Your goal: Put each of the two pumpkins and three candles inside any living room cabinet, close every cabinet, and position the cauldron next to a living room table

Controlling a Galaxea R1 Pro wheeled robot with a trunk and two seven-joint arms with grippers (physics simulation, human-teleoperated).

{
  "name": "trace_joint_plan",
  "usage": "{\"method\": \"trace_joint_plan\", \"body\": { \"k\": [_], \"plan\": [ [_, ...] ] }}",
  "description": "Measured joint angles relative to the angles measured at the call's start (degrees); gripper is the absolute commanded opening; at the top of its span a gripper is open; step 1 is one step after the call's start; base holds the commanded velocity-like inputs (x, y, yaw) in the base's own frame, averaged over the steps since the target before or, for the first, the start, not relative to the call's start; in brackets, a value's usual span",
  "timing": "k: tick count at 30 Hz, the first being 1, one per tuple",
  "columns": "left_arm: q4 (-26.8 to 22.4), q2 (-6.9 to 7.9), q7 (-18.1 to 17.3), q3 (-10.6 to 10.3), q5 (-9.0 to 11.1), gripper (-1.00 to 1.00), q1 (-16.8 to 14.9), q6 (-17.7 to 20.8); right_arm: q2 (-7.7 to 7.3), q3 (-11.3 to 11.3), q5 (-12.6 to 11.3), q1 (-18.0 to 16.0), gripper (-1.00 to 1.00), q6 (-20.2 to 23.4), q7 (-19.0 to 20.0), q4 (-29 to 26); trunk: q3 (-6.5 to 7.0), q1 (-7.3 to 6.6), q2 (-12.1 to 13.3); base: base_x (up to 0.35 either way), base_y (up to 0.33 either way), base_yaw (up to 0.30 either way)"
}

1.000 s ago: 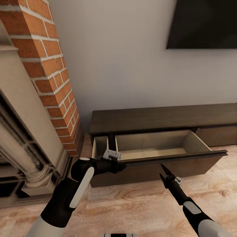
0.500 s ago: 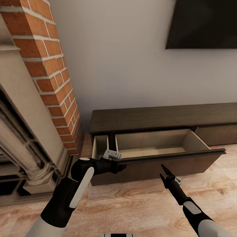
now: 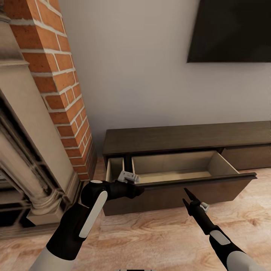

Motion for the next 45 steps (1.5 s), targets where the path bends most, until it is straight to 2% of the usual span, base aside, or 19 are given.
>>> {"method": "trace_joint_plan", "body": {
  "k": [14, 45],
  "plan": [
    [-0.05, 0.0, 0.0, 0.0, 0.07, 1.0, 0.0, 0.0, -0.03, 0.01, 0.03, 0.0, 1.0, 0.04, 0.0, 0.01, 0.0, 0.01, 0.0, -0.109, 0.0, 0.0],
    [0.19, -0.09, 0.06, 0.04, -0.45, 1.0, 0.0, 0.0, 0.11, 0.0, 0.09, 0.0, 1.0, 0.0, -0.16, 0.0, 6.87, -0.8, 0.41, -0.015, 0.0, 0.0]
  ]
}}
